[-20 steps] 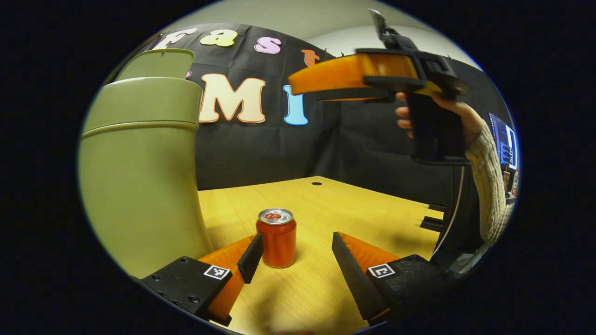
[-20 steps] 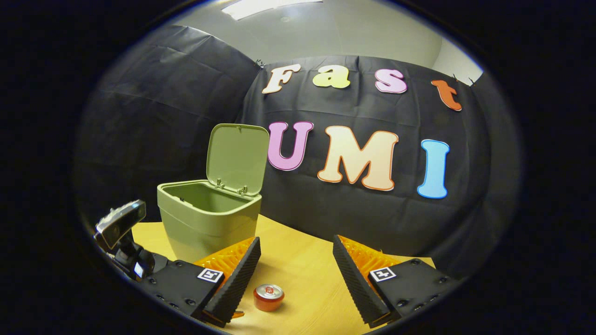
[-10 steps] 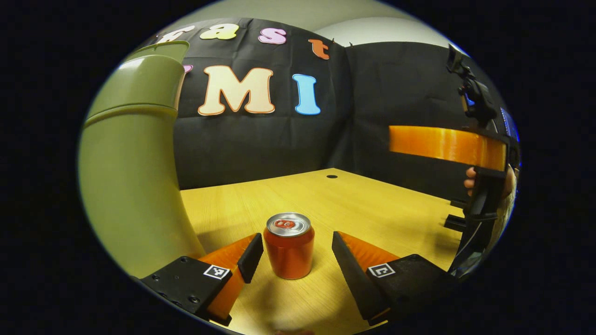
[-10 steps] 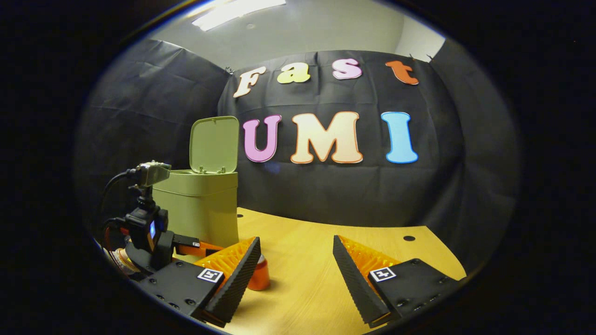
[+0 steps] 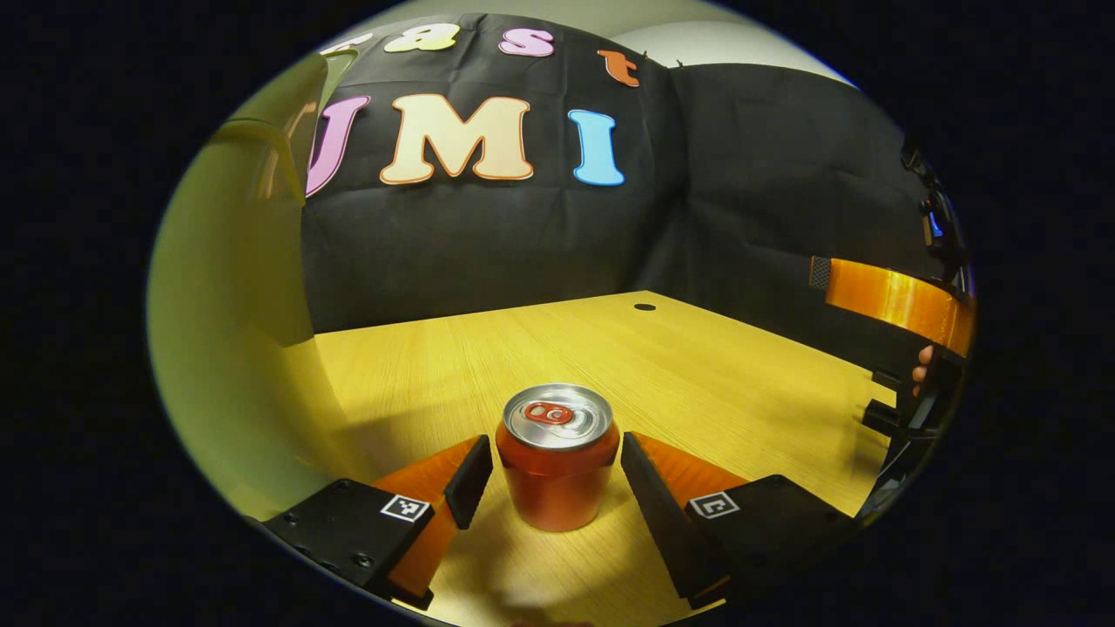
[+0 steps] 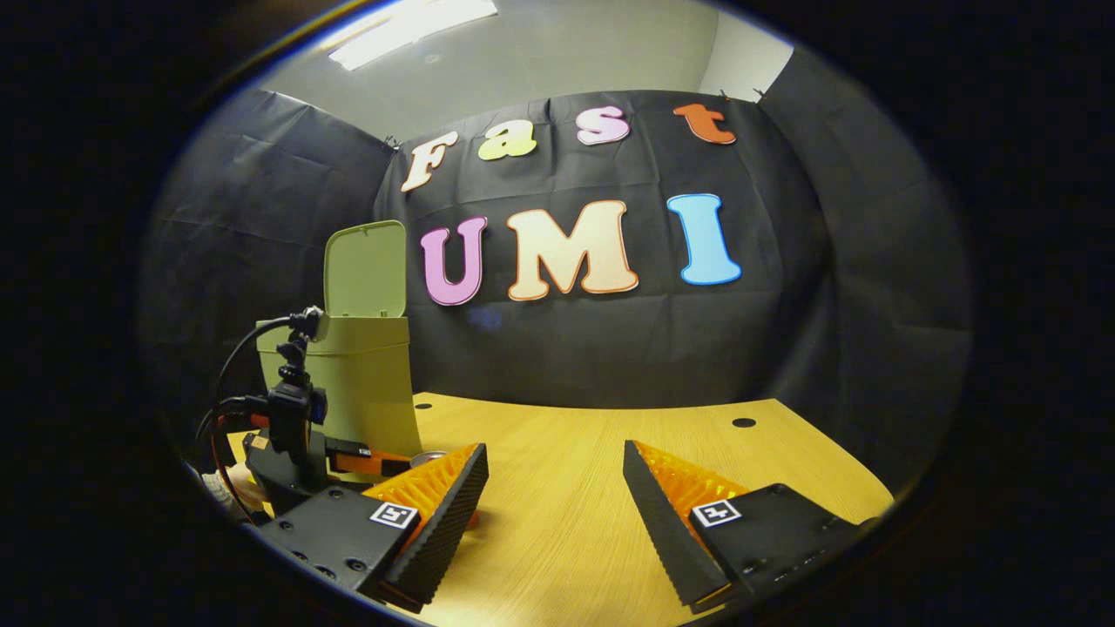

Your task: Press the lid of the desktop garbage bin to open it, pick up the crumpled paper on the desktop and throw it into the bin, then pick up the pop can on the desktop and drop it into the bin, and finally close the garbage bin lid.

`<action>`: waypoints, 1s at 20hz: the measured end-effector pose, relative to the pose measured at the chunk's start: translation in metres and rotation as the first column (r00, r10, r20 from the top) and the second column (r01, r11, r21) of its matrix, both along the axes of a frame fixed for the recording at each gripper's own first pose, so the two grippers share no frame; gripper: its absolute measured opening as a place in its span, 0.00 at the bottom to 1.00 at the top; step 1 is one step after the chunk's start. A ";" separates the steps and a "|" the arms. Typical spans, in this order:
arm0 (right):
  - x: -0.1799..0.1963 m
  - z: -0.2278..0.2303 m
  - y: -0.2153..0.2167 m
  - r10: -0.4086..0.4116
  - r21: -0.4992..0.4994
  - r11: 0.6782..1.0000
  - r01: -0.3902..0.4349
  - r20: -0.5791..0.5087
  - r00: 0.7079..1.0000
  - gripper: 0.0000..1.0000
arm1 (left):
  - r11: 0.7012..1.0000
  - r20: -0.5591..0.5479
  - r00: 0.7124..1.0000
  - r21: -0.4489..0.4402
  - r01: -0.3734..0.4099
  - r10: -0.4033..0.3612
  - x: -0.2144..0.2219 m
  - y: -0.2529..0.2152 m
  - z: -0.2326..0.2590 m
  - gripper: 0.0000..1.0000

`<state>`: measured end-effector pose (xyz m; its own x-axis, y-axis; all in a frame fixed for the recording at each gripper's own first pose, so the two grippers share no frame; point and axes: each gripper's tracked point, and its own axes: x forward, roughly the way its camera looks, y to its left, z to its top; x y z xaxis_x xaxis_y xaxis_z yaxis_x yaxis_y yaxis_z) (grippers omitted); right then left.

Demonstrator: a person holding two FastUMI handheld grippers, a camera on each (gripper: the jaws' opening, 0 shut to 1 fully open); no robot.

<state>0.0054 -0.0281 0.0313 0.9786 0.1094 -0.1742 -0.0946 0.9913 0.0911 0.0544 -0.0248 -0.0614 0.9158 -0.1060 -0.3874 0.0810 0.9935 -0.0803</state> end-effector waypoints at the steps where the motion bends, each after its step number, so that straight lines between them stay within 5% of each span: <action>1: 0.000 -0.002 0.001 0.002 0.007 1.000 -0.002 -0.008 1.000 0.98 | 1.000 -0.004 1.000 0.000 -0.007 0.007 0.002 0.000 -0.002 0.93; 5: -0.003 -0.008 -0.002 0.005 0.001 1.000 -0.005 -0.022 1.000 1.00 | 1.000 -0.011 1.000 -0.016 -0.025 0.024 0.007 0.005 -0.003 0.79; 8: -0.003 -0.005 -0.005 0.004 0.007 1.000 -0.004 -0.017 1.000 0.99 | 1.000 0.008 1.000 -0.019 -0.011 0.011 -0.003 0.002 0.016 0.79; 13: -0.001 -0.001 -0.010 -0.016 0.024 1.000 0.017 -0.018 1.000 1.00 | 0.997 0.109 0.992 0.028 0.067 -0.070 -0.024 -0.015 0.087 0.77; 20: -0.011 0.025 0.007 0.025 0.044 0.999 -0.026 0.038 0.999 0.96 | 0.990 0.229 0.968 -0.072 0.125 -0.106 -0.039 -0.017 0.200 0.77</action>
<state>-0.0052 -0.0211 0.0558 0.9812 0.1411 -0.1318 -0.1239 0.9837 0.1306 0.0157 -0.0419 0.1387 0.9578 -0.2400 -0.1584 0.2205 0.9666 -0.1309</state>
